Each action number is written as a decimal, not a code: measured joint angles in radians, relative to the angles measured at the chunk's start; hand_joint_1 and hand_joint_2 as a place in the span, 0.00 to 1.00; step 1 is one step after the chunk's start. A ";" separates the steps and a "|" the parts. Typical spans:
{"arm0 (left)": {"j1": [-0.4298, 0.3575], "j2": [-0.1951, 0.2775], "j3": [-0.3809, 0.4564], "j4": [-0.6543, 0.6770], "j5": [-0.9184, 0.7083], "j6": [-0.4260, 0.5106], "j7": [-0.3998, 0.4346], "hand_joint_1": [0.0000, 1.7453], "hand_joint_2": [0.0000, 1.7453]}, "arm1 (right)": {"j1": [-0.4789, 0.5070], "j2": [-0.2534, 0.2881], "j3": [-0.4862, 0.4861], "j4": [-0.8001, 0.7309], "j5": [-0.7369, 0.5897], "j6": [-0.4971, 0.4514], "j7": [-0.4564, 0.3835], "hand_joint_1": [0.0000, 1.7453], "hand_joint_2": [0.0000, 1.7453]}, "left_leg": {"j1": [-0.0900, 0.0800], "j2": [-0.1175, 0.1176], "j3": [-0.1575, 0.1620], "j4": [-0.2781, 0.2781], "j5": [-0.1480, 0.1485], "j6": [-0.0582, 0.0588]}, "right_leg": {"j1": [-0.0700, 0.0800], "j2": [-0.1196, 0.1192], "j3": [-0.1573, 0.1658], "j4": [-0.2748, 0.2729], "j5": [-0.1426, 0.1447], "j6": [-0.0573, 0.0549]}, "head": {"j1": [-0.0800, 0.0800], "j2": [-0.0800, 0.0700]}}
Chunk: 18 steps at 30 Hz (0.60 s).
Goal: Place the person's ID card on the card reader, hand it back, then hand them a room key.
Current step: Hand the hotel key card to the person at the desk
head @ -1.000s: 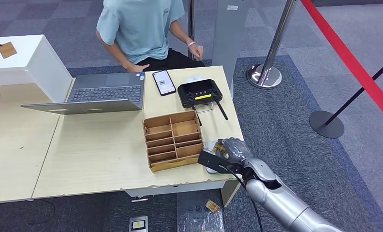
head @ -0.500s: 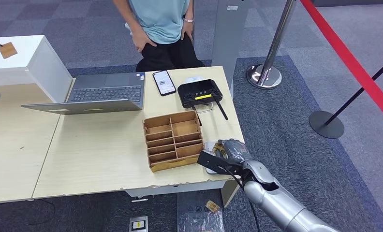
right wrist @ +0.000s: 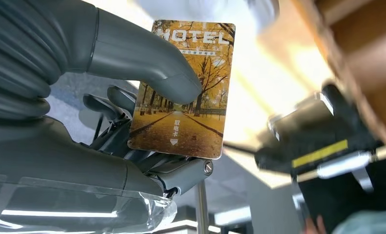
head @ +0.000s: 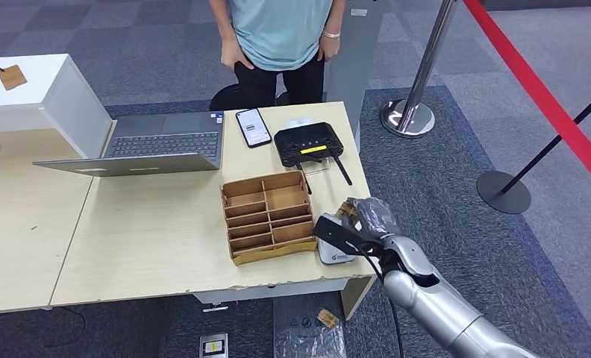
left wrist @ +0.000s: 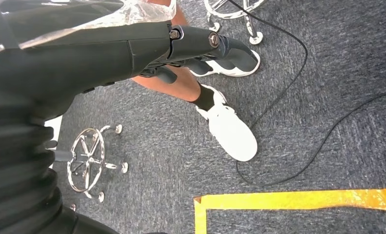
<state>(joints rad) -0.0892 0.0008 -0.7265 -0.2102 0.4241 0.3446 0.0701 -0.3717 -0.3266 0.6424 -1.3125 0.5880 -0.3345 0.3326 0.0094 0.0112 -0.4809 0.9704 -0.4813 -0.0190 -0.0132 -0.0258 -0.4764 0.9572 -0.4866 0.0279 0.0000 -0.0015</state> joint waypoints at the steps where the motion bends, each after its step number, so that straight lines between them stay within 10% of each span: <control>1: 0.000 0.000 0.000 0.000 0.000 0.000 0.000 0.00 1.00 | -0.004 -0.005 -0.006 -0.010 -0.001 0.000 0.004 1.00 1.00 | 0.000 0.000 0.000 0.000 0.000 0.000 | 0.000 0.000 0.000 0.000 0.000 0.000 | 0.000 0.000; 18: -0.001 0.002 -0.028 0.000 -0.019 -0.008 -0.006 0.00 1.00 | -0.171 -0.059 -0.063 -0.083 -0.010 0.062 0.022 1.00 1.00 | 0.000 0.000 -0.001 0.000 0.001 0.000 | 0.000 0.000 0.000 0.001 0.001 0.000 | 0.000 0.000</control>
<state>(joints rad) -0.0900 0.0028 -0.7548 -0.2102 0.4053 0.3367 0.0637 -0.5424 -0.3860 0.5790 -1.3959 0.5775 -0.2727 0.3541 0.0094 0.0112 -0.4815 0.9705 -0.4806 -0.0190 -0.0132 -0.0258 -0.4768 0.9578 -0.4857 0.0282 -0.0001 -0.0015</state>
